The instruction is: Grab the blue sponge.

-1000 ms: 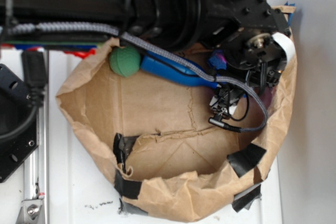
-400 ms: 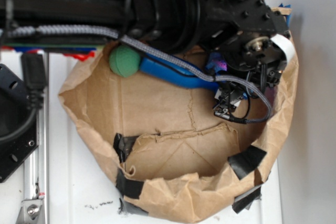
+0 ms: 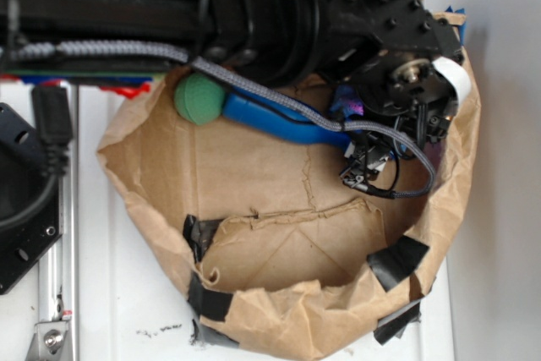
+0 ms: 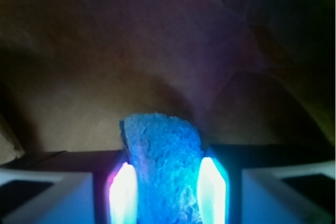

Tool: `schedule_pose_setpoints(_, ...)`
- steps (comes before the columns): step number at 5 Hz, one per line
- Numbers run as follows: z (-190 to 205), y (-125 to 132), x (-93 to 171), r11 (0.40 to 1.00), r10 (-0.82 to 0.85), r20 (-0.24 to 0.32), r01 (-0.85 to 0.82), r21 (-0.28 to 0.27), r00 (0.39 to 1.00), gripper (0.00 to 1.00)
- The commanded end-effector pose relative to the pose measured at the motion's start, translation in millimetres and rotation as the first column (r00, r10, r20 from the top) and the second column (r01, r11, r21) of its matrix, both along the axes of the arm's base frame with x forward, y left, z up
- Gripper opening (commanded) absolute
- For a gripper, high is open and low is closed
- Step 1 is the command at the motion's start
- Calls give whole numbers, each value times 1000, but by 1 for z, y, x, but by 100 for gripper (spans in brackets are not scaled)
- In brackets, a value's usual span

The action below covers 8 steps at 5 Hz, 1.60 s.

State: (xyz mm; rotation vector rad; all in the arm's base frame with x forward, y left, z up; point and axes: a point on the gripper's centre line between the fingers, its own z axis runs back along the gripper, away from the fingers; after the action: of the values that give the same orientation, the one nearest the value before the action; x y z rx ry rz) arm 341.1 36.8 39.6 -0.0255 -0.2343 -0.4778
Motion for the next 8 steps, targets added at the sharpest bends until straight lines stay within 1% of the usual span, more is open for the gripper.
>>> schedule_pose_setpoints(1,43,-3,-14,994,-105,42,104,25,994,0)
schedule_pose_setpoints(2,66,-7,-29,977,-208,26,209,-32,978,0)
schedule_pose_setpoints(3,85,-9,-42,973,-217,-17,215,-85,976,0)
schedule_pose_setpoints(4,102,-17,-55,971,-199,-6,196,-140,980,0)
schedule_pose_setpoints(5,117,-29,-63,972,-176,8,175,-154,984,0)
schedule_pose_setpoints(6,121,-32,-63,971,-179,11,178,-156,984,0)
schedule_pose_setpoints(7,113,-28,-59,977,-168,2,167,-130,986,0)
schedule_pose_setpoints(8,102,-19,-48,981,-167,-6,165,-100,986,100)
